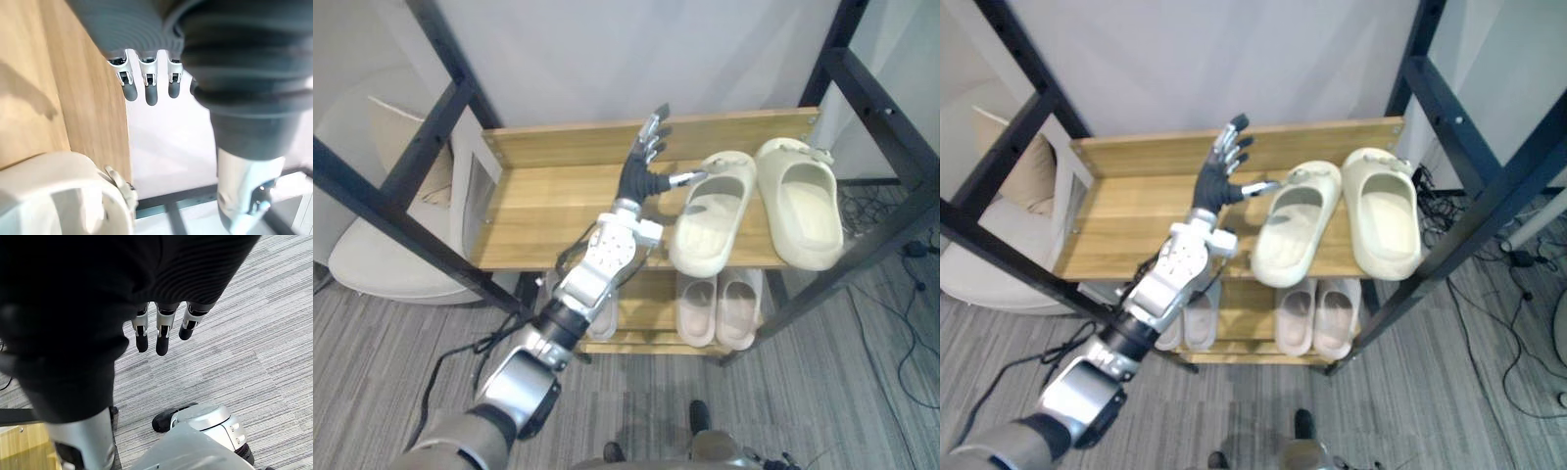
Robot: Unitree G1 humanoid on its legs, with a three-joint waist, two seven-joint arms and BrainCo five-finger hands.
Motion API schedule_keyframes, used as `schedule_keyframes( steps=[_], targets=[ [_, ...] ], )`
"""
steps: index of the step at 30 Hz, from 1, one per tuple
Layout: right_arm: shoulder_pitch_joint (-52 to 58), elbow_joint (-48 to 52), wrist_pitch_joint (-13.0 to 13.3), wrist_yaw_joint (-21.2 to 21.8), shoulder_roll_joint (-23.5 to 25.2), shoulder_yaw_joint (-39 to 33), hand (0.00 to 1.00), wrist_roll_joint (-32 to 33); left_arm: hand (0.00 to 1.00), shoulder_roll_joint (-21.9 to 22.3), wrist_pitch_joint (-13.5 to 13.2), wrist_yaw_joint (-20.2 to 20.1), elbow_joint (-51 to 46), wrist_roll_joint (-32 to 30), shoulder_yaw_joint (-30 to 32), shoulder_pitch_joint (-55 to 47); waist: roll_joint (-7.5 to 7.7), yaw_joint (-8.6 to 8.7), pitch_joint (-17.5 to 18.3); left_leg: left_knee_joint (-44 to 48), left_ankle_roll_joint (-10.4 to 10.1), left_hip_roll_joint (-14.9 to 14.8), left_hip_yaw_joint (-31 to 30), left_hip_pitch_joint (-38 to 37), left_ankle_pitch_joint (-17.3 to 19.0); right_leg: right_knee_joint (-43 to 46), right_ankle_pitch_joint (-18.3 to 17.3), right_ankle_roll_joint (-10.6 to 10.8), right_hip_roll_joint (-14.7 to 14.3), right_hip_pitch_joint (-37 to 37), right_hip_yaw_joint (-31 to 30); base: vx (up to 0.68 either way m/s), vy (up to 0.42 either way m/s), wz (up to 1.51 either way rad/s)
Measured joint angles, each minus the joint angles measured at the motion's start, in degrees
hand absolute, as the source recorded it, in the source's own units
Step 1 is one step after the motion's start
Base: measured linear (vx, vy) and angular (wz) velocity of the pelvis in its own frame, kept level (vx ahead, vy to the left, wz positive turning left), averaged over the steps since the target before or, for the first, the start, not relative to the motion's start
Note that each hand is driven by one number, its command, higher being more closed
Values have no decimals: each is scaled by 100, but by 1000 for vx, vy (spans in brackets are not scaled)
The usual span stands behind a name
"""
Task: Organize the slippers on the shoe rack
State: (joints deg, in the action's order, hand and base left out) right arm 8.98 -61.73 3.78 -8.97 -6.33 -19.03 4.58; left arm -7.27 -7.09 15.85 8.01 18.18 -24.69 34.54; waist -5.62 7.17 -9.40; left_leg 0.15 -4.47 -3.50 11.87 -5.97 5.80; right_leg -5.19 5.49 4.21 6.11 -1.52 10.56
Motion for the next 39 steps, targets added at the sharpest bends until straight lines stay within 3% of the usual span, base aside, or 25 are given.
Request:
schedule_keyframes(
  steps=[2, 15, 20, 32, 39],
  targets=[
    [34, -5, -3, 4, -43, 126, 0, -4, 0, -106, -4, -155, -308, 129, -46, -377, 1, -94, 2, 20, 1, -4, -22, -6, -1, -15, 0, -1, 1, -30, 18, -49, -14, 5],
    [83, -27, 0, 59, -135, 604, 0, -13, 0, -525, 36, -896, -900, 406, -513, -1813, 83, -190, 167, 12, 4, -45, -121, 16, -3, 2, -23, 19, -1, -53, 128, -6, -6, 3],
    [83, -52, 1, 93, -136, 683, 0, -14, 0, -550, 73, -1115, -911, 450, -716, -1885, 165, -298, 241, 13, 6, -37, -141, 16, -4, 1, -23, 19, 8, -62, 145, 0, 0, 0],
    [58, -210, 13, 148, -220, 871, 0, -13, 0, -534, 127, -1400, -924, 454, -1516, -1958, 228, -303, 427, 12, 21, -10, -160, 0, -15, -24, -25, 21, 37, -69, 166, 0, 0, 0],
    [70, -220, 12, 145, -217, 869, 0, -13, 0, -408, 104, -1479, -445, 459, -1610, -1690, 296, -297, 460, 12, 21, -2, -150, -13, -15, -37, -24, 21, 46, -59, 150, 0, 0, 0]
  ],
)
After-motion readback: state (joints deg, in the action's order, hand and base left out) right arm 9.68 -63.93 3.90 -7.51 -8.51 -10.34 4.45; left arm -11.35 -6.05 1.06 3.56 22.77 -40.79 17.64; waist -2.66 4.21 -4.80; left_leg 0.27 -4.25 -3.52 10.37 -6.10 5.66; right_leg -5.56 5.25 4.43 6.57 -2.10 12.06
